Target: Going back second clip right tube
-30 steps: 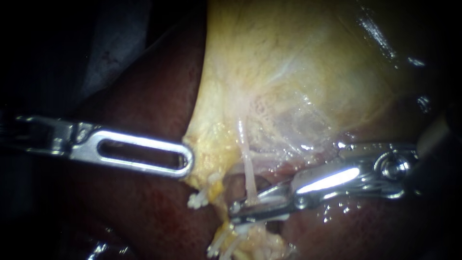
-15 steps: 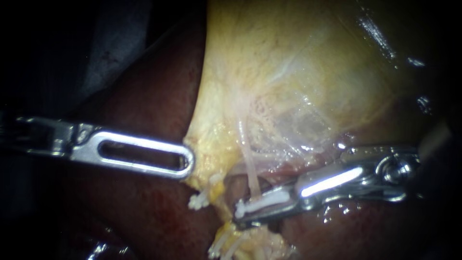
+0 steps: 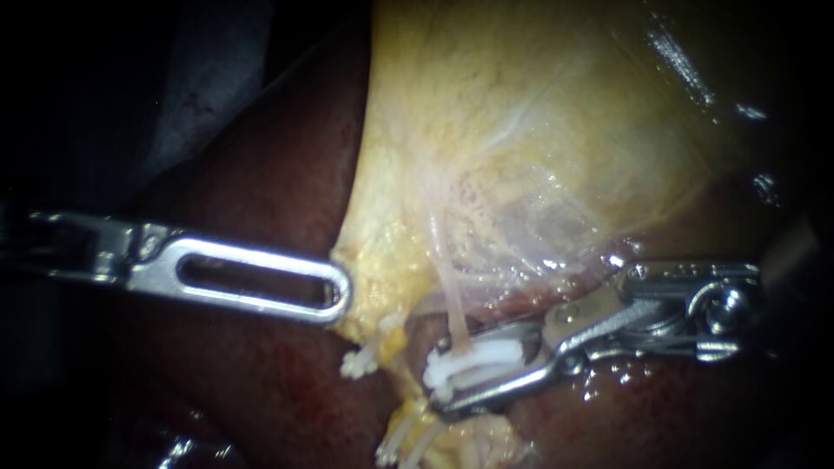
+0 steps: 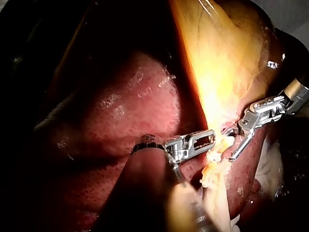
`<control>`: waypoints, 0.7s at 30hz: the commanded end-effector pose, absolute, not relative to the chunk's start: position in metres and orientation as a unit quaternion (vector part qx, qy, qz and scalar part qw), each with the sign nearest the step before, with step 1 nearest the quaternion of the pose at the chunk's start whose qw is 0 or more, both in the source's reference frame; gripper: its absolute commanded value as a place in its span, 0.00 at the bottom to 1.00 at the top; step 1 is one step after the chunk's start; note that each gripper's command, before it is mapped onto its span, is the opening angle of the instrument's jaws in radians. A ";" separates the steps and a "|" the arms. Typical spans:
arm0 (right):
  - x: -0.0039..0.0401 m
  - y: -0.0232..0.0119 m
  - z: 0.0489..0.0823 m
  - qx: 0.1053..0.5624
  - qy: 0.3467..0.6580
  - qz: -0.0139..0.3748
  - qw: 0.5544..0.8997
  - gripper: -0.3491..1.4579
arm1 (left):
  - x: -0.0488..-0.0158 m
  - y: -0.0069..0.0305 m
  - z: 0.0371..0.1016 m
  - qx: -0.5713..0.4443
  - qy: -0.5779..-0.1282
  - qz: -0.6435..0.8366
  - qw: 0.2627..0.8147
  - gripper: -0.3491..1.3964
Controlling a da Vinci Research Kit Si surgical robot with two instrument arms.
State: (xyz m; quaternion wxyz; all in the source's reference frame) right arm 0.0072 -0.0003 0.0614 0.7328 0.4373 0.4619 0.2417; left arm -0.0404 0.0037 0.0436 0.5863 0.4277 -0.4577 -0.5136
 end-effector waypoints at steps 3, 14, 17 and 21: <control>0.0067 0.0004 0.0610 0.425 0.470 0.236 0.736 0.46 | -0.0405 0.0037 0.0437 0.428 -0.458 -0.514 0.587 0.00; 0.0036 0.0029 0.0588 0.398 0.487 0.231 0.742 0.47 | -0.0409 0.0036 0.0439 0.427 -0.458 -0.513 0.587 0.00; 0.0027 0.0036 0.0582 0.391 0.491 0.231 0.743 0.47 | -0.0410 0.0036 0.0440 0.427 -0.458 -0.513 0.587 0.00; 0.0017 0.0041 0.0575 0.387 0.494 0.228 0.744 0.47 | -0.0411 0.0036 0.0440 0.428 -0.458 -0.513 0.587 0.00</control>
